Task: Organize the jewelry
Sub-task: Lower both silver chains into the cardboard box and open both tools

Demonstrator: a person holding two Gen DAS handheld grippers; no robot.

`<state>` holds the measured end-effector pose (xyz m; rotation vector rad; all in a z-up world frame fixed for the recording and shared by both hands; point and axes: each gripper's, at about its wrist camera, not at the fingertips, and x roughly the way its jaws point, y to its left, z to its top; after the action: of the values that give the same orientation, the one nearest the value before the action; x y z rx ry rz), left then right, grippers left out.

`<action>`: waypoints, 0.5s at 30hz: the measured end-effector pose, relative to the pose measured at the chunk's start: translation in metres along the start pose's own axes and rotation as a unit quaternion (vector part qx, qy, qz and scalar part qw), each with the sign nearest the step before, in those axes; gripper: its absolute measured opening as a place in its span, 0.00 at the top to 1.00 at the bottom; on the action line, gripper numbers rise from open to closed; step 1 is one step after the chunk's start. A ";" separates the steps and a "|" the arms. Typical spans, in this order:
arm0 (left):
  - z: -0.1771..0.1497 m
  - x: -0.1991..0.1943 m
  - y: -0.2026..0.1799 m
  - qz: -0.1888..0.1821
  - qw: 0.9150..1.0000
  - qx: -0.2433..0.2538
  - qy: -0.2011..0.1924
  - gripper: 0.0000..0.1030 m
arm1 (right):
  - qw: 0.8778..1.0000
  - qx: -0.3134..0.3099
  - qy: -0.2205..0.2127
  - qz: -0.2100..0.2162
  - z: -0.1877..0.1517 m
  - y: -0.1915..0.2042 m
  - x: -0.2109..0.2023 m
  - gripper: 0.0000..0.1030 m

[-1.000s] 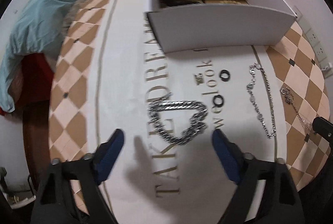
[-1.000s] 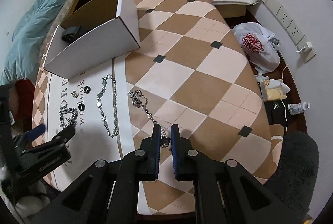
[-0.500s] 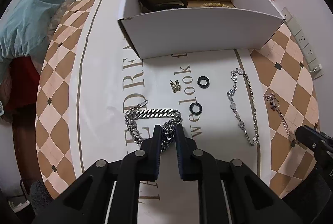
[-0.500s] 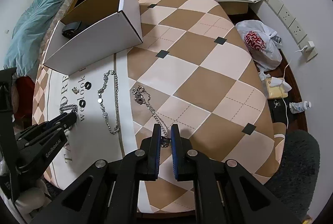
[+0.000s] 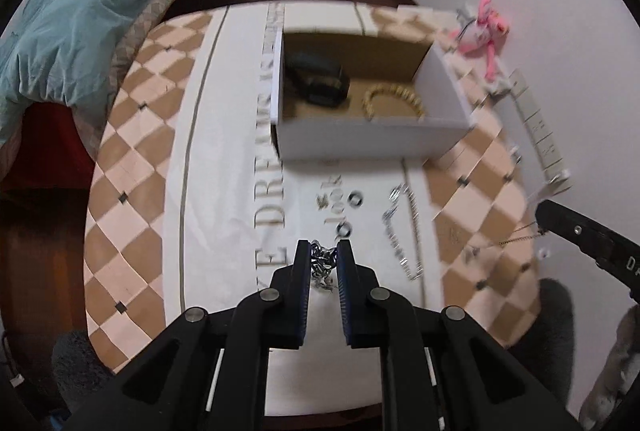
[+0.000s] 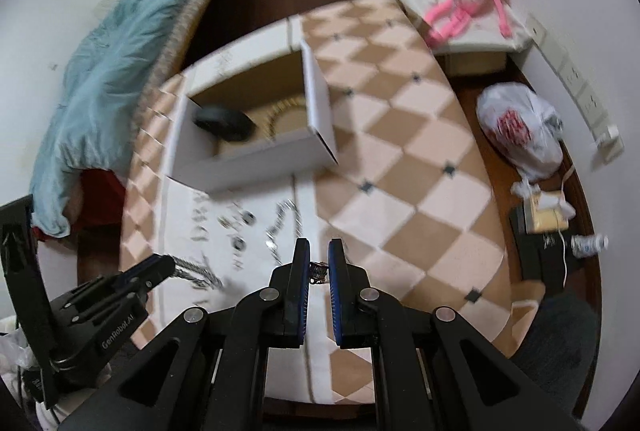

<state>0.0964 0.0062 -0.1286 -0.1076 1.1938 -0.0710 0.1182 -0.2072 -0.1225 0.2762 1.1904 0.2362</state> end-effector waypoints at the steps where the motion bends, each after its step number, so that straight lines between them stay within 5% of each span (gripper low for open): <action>1: 0.005 -0.007 0.000 -0.006 1.000 -0.001 -0.007 0.90 | 1.000 -0.005 -0.007 0.008 0.008 0.004 -0.009 0.91; 10: 0.065 -0.059 -0.002 -0.068 0.996 -0.008 -0.059 0.90 | 0.996 -0.052 -0.058 0.045 0.068 0.042 -0.064 0.91; 15: 0.100 -0.062 -0.002 -0.073 0.995 -0.001 -0.067 0.90 | 0.994 -0.077 -0.070 0.043 0.107 0.063 -0.066 0.91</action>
<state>0.1667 0.0153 -0.0347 -0.1988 1.0508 -0.1868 0.1924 -0.1790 -0.0065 0.2049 1.0166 0.3760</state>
